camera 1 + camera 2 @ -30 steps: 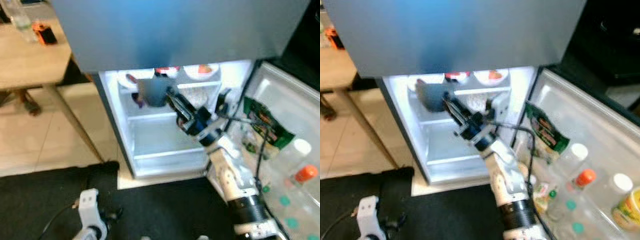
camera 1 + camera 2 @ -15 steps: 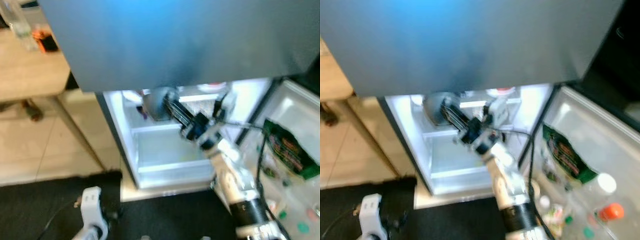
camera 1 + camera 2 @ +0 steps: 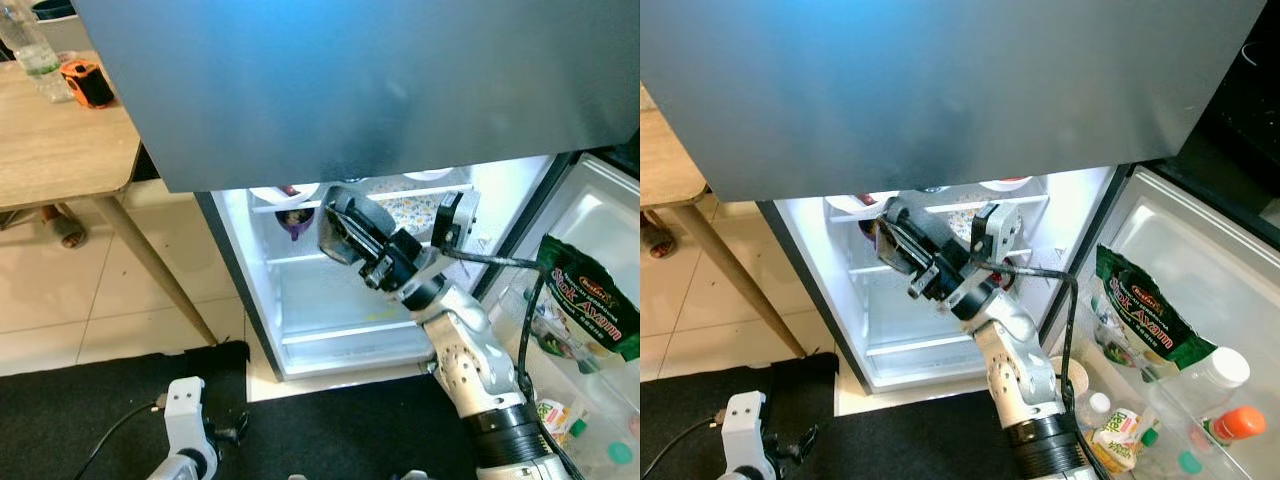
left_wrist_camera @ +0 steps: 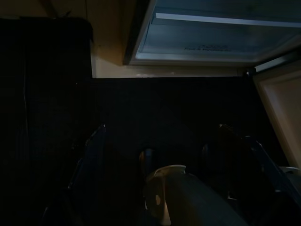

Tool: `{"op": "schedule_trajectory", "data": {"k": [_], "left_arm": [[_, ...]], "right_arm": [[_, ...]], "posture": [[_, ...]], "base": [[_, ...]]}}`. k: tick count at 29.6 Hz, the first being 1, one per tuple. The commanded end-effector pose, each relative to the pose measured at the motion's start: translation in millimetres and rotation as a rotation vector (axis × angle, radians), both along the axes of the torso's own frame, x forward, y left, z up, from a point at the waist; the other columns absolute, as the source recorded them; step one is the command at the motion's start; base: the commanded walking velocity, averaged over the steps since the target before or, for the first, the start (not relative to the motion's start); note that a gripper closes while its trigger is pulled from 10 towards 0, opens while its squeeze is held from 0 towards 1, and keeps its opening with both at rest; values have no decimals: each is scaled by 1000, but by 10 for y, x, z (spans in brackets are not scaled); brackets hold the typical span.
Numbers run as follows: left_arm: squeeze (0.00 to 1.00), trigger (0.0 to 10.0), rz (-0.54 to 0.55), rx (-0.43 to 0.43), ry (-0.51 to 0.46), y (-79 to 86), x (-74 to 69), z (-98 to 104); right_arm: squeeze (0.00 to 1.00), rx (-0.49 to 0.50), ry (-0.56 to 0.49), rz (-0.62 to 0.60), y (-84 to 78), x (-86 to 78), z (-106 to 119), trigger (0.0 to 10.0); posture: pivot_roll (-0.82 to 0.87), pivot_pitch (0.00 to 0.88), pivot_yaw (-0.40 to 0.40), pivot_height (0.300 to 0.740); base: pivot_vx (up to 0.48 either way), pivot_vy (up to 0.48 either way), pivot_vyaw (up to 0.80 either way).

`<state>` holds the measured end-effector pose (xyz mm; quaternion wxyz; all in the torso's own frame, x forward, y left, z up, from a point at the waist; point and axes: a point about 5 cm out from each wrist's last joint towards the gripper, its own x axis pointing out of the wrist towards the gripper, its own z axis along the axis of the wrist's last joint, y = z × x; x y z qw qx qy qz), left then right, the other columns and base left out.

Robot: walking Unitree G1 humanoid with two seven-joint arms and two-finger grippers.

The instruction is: Restocking fridge

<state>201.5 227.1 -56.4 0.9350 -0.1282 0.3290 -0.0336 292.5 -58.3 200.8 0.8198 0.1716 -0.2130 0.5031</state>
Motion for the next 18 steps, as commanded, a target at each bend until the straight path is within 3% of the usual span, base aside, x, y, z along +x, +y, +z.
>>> {"op": "schedule_trajectory", "data": {"k": [1,13,16,18], "left_arm": [[0,10000,0,5,23,4,-71,-41],[0,10000,-13,-8,1,-19,-37,-19],[0,10000,-18,-56,-35,-59,29,21],[0,10000,-28,-153,-101,-100,145,108]], "right_arm": [[0,4,-17,57,41,-65,21,10000],[0,46,-9,269,53,-287,-3,10000],[0,74,-12,353,42,-372,26,10000],[0,115,-18,459,19,-479,65,10000]], "posture": [[-3,139,52,740],[-4,138,53,740],[-4,139,52,740],[-4,139,52,740]], "base": [[0,0,0],[0,0,0],[0,0,0],[0,0,0]]}}
